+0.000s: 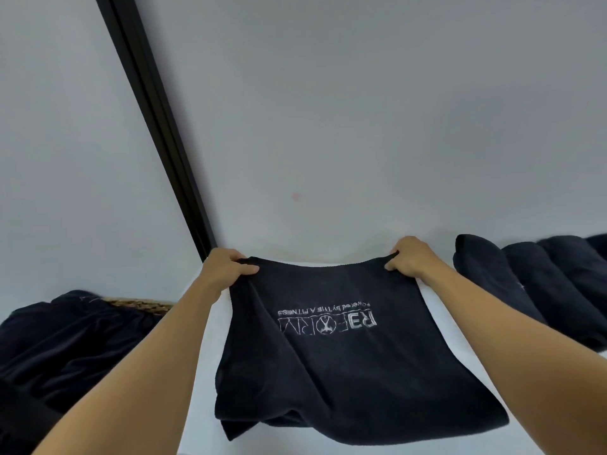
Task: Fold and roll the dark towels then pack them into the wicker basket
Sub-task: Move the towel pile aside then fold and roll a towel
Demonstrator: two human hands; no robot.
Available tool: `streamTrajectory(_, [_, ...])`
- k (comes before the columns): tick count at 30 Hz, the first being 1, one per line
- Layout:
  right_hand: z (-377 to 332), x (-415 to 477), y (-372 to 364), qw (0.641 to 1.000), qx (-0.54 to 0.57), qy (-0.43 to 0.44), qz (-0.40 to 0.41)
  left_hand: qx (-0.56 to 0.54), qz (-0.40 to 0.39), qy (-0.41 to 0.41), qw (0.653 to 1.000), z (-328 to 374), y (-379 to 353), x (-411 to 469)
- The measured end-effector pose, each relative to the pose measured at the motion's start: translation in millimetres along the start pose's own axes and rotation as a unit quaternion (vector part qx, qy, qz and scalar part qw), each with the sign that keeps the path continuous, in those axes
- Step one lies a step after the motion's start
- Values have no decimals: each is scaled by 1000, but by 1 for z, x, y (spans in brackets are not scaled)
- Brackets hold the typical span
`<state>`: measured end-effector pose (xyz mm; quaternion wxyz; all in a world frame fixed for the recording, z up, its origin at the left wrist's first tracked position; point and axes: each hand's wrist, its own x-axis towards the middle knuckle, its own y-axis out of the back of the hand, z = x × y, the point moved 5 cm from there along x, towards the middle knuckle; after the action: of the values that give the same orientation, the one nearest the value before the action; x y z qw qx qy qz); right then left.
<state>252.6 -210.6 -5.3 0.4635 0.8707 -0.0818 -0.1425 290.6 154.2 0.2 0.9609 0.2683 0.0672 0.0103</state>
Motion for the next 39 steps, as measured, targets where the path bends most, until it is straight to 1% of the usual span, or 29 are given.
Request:
streamTrajectory(2, [-13,-10,19,999,16,28,23,-24,-1,-20,999,16,10,-10])
streamTrajectory(4, [-31,-25,50,992,93,61,59,-60,9,-47,997,43,27,-21])
streamTrajectory(5, [-42,-36,70,983,147,79,81,-88,20,-60,994,60,38,-28])
streamTrajectory(7, [-62,-62,114,950,256,118,134,-166,52,-96,980,96,69,-43])
streamTrajectory(9, [-78,-95,157,918,321,151,177,-227,77,-144,960,132,105,-66])
streamTrajectory(12, [-95,-141,200,906,315,185,214,-212,100,-201,951,175,146,-105])
streamTrajectory(16, [-106,-183,233,878,337,218,261,-188,132,-251,940,210,173,-150])
streamTrajectory(21, [-111,-226,259,852,353,255,290,-175,119,-278,937,222,189,-184])
streamTrajectory(23, [-110,-237,264,850,353,263,289,-165,110,-287,937,223,191,-192])
streamTrajectory(26, [-107,-242,265,868,328,255,272,-145,106,-275,944,218,191,-192])
streamTrajectory(30, [-96,-228,252,910,268,218,228,-108,88,-205,969,201,181,-180])
streamTrajectory(33, [-86,-213,236,926,247,189,214,-137,57,-171,974,189,163,-171])
streamTrajectory(36, [-84,-205,230,916,260,195,237,-201,70,-160,964,185,154,-168])
streamTrajectory(39, [-88,-211,233,895,285,215,267,-232,109,-181,950,190,155,-177])
